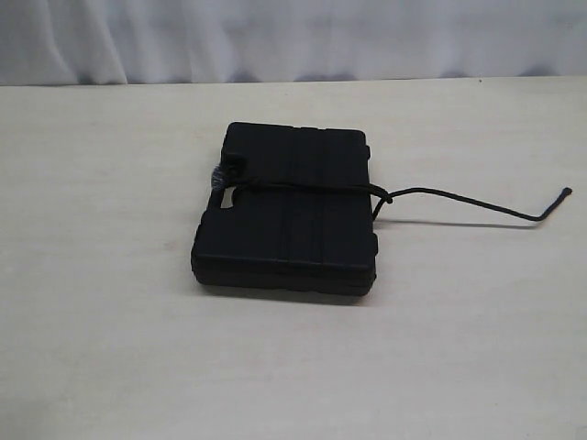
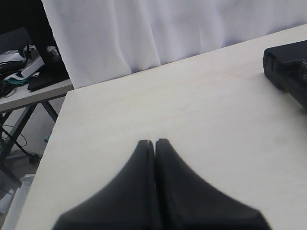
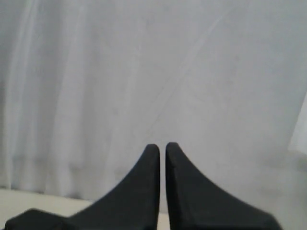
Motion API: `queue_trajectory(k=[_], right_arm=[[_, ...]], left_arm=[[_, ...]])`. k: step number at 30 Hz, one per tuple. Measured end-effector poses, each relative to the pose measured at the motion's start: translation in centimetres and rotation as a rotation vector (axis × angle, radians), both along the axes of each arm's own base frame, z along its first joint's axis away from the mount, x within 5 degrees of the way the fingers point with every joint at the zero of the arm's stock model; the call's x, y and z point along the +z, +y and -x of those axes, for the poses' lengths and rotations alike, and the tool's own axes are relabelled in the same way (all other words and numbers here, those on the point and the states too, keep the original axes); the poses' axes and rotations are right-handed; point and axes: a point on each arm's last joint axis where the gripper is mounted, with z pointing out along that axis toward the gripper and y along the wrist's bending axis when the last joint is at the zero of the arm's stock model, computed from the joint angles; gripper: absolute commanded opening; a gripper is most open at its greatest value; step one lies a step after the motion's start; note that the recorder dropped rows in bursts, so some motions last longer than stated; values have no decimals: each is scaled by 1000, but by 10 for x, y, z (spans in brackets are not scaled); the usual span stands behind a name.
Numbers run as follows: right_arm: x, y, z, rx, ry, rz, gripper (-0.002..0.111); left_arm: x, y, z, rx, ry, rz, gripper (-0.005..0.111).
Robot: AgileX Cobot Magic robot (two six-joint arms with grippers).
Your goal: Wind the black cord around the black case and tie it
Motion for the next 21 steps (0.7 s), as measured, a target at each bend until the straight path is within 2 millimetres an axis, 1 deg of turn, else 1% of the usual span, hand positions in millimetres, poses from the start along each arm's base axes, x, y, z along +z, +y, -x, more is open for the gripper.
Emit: queue_trajectory(k=[2, 9, 12, 21], right_arm=[[-11, 0, -3, -3, 50, 6, 4], [-31, -2, -6, -29, 254, 24, 4], [-39, -3, -6, -32, 346, 1, 4], [-55, -3, -4, -34, 529, -30, 4]], left_arm=[[0, 0, 0, 0, 0, 0, 0], [0, 0, 0, 0, 0, 0, 0], [0, 0, 0, 0, 0, 0, 0], [0, 0, 0, 0, 0, 0, 0]])
